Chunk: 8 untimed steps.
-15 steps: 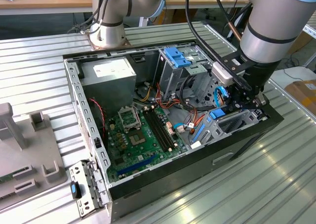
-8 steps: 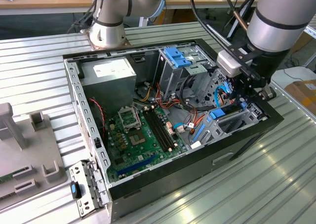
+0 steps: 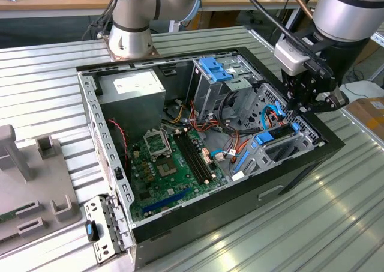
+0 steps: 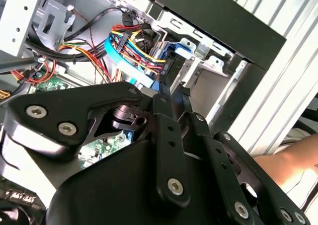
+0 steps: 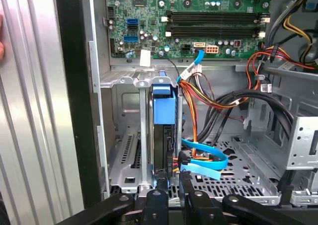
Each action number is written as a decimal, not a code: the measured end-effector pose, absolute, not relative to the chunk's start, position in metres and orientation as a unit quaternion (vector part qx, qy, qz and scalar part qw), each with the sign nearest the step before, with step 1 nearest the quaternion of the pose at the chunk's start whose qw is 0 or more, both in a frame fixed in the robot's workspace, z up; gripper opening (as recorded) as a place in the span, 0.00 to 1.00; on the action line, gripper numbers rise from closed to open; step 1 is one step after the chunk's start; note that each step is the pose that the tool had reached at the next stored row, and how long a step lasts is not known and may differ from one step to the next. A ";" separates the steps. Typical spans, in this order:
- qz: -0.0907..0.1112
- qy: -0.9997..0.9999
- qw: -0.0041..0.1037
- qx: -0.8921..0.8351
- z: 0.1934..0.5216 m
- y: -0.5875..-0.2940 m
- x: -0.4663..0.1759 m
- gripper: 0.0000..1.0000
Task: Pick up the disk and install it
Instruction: 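Insert the first disk wire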
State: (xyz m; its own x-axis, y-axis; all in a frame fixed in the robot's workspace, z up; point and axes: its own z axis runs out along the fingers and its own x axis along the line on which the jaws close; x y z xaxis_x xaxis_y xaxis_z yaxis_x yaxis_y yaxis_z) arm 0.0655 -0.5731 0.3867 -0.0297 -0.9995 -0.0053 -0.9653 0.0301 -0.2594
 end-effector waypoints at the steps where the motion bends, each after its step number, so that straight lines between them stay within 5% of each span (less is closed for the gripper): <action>1: -0.092 0.712 0.093 -0.690 0.387 -0.573 0.065 0.24; 8: -0.085 0.713 0.091 -0.691 0.387 -0.573 0.065 0.24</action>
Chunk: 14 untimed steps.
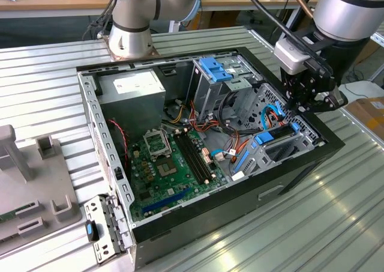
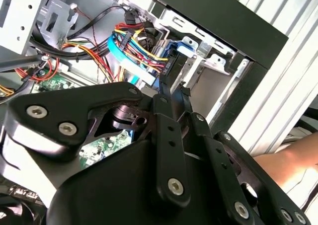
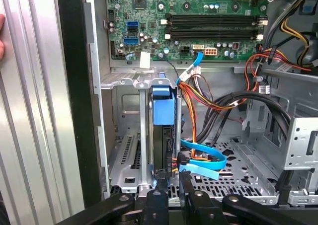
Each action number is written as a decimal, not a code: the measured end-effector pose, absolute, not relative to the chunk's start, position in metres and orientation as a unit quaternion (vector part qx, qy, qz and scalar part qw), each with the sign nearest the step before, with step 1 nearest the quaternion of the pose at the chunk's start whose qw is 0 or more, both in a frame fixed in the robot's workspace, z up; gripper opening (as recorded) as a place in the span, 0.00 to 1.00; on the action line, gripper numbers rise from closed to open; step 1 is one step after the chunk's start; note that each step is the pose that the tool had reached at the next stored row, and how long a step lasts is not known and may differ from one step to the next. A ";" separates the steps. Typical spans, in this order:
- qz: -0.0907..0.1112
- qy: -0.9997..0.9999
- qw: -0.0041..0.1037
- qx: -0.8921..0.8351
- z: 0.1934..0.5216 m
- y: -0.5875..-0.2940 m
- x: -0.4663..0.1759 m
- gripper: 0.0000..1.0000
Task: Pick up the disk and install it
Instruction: 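Insert the first disk wire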
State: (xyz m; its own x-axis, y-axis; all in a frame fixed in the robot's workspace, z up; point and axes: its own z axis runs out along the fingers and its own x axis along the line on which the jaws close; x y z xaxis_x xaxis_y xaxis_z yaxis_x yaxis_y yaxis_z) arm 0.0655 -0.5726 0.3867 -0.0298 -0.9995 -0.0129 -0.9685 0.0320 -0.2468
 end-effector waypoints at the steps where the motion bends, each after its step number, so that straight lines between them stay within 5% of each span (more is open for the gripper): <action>1: -0.082 0.713 0.091 -0.690 0.387 -0.573 0.065 0.24; 12: -0.068 0.715 0.078 -0.692 0.388 -0.571 0.066 0.24; 14: -0.055 0.716 0.065 -0.693 0.388 -0.571 0.069 0.24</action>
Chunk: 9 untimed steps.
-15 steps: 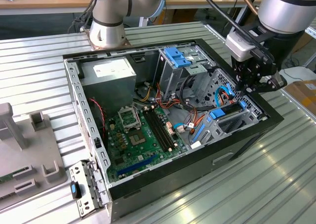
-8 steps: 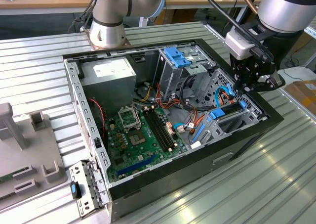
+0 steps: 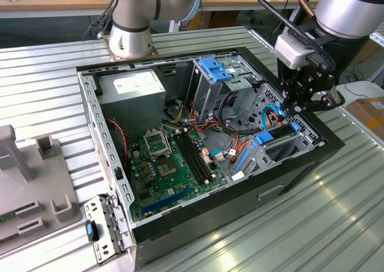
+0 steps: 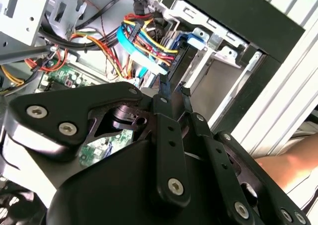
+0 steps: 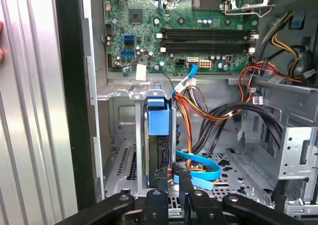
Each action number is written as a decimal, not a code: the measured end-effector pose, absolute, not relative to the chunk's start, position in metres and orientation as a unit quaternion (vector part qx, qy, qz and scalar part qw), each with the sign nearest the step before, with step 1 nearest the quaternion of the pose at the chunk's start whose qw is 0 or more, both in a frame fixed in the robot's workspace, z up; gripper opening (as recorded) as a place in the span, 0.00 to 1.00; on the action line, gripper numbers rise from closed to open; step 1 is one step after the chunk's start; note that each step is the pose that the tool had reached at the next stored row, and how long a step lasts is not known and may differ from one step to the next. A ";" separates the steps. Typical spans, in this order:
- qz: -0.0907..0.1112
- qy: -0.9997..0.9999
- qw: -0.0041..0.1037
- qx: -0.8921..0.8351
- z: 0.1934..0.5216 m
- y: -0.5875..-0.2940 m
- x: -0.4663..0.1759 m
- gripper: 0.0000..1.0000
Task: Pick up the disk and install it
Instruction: 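Insert the first disk wire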
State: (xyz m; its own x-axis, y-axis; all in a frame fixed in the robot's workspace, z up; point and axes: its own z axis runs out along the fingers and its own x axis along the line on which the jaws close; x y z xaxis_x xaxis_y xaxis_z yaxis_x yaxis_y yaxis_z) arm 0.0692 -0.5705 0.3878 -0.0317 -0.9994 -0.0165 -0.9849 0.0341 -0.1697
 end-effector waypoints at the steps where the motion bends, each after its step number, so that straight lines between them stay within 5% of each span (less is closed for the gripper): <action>1: -0.049 0.717 0.059 -0.693 0.388 -0.570 0.070 0.24; 9: -0.020 0.719 0.028 -0.694 0.388 -0.568 0.090 0.24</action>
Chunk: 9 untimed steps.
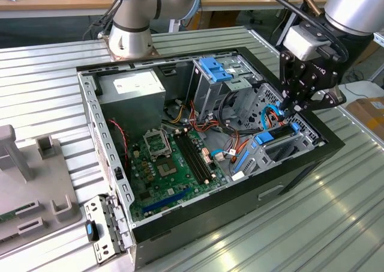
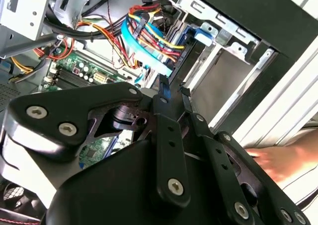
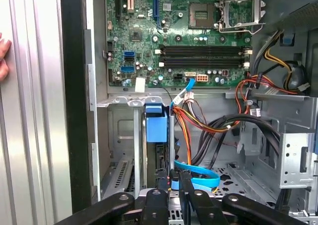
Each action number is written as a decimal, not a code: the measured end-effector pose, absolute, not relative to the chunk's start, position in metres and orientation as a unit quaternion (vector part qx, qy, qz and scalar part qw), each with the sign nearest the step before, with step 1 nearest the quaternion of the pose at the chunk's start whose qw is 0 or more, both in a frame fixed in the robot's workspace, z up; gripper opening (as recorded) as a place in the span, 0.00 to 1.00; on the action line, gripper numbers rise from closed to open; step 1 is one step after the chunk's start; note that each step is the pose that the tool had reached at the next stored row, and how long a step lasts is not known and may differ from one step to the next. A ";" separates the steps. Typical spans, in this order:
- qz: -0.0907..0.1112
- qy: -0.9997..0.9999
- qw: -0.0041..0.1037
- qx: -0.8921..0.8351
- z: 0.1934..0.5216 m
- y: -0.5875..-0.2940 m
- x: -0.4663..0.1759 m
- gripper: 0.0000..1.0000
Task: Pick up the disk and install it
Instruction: 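Insert the first disk wire, then insert the second disk wire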
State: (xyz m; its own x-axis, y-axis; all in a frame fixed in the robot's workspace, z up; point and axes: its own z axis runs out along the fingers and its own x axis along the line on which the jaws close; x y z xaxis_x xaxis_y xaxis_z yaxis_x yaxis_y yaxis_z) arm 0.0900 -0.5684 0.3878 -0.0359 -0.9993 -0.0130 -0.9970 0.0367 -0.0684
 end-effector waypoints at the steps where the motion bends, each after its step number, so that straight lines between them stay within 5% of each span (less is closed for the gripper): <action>1: -0.019 0.719 0.028 -0.694 0.388 -0.568 0.091 0.24; 9: -0.019 0.719 0.027 -0.694 0.388 -0.568 0.091 0.24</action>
State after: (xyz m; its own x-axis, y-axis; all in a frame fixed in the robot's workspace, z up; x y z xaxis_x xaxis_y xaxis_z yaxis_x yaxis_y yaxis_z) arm 0.0906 -0.5684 0.3878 -0.0360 -0.9993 -0.0129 -0.9972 0.0367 -0.0646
